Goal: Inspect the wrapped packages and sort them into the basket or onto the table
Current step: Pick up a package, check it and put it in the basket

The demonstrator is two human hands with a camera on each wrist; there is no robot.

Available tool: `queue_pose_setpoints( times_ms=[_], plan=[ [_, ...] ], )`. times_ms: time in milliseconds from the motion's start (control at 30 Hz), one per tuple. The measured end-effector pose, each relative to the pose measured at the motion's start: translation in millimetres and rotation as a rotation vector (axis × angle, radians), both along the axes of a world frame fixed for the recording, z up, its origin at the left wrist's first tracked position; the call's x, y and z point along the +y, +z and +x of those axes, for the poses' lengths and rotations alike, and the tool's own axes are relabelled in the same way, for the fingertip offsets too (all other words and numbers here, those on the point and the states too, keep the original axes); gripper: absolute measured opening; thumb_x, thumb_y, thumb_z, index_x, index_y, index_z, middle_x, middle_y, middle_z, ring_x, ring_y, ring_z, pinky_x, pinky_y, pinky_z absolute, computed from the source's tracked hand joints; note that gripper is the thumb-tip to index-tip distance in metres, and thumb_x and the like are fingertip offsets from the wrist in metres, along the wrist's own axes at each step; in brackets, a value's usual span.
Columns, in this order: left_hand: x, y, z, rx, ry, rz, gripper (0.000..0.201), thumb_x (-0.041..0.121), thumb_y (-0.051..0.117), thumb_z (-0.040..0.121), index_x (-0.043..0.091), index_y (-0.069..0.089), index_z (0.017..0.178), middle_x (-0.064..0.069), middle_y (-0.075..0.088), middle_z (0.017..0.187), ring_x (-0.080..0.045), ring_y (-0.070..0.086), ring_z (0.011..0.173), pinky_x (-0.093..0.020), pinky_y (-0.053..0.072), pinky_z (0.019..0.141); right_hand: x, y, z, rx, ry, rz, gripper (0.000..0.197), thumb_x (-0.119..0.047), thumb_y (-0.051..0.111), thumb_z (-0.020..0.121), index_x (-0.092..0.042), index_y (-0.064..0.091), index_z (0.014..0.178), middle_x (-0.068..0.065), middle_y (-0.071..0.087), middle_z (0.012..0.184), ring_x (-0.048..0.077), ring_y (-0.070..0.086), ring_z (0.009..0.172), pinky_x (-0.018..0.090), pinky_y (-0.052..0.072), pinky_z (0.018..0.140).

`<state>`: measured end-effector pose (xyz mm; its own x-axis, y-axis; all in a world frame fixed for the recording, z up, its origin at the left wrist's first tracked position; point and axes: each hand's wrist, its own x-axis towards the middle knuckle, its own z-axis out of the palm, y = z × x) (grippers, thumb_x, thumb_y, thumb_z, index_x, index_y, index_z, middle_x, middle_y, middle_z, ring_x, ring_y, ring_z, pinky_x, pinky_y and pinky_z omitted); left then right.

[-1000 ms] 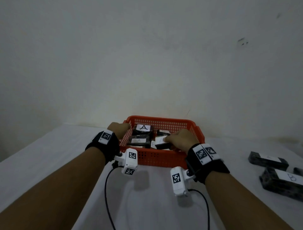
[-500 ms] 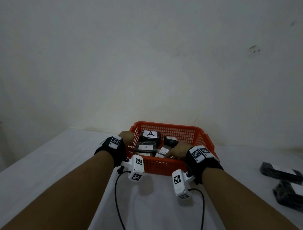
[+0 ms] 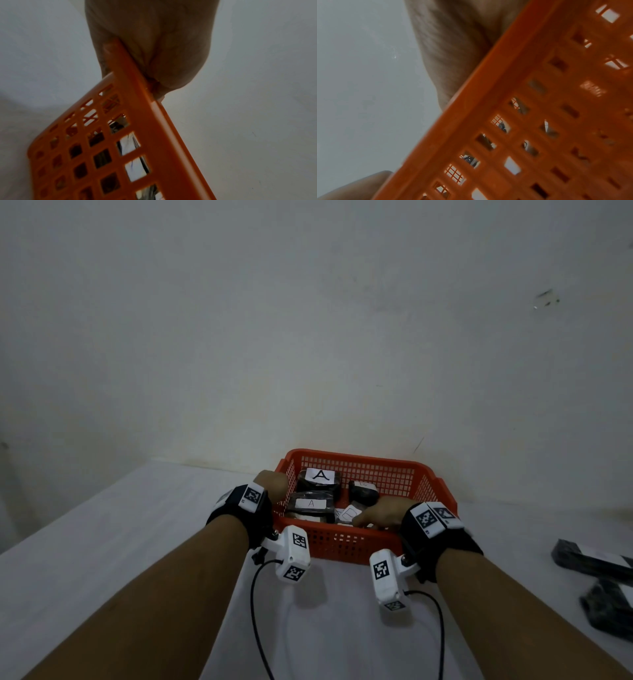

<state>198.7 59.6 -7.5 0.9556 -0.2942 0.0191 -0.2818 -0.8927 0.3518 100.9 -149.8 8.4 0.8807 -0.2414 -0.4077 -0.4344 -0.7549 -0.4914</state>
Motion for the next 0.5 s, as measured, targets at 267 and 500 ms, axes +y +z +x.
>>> queue_pose_setpoints(
  times_ms=[267, 500],
  plan=[
    [-1.7, -0.6, 4.0, -0.134, -0.124, 0.381, 0.037, 0.019, 0.049, 0.108, -0.007, 0.056, 0.134, -0.022, 0.064, 0.135, -0.037, 0.064, 0.122, -0.036, 0.049, 0.102, -0.5, -4.3, 6.2, -0.01, -0.014, -0.04, 0.02, -0.039, 0.079, 0.085, -0.022, 0.07, 0.091, 0.004, 0.077, 0.107, 0.023, 0.074, 0.103, 0.038, 0.059, 0.096],
    [-1.5, -3.0, 3.1, -0.195, -0.15, 0.44, 0.036, 0.02, 0.051, 0.107, -0.005, 0.056, 0.133, -0.021, 0.065, 0.133, -0.036, 0.065, 0.121, -0.036, 0.049, 0.1, 0.5, -6.0, 2.8, -0.043, -0.009, -0.046, 0.029, -0.034, 0.078, 0.09, -0.015, 0.07, 0.11, 0.009, 0.073, 0.119, 0.018, 0.065, 0.09, 0.024, 0.049, 0.064]
  ],
)
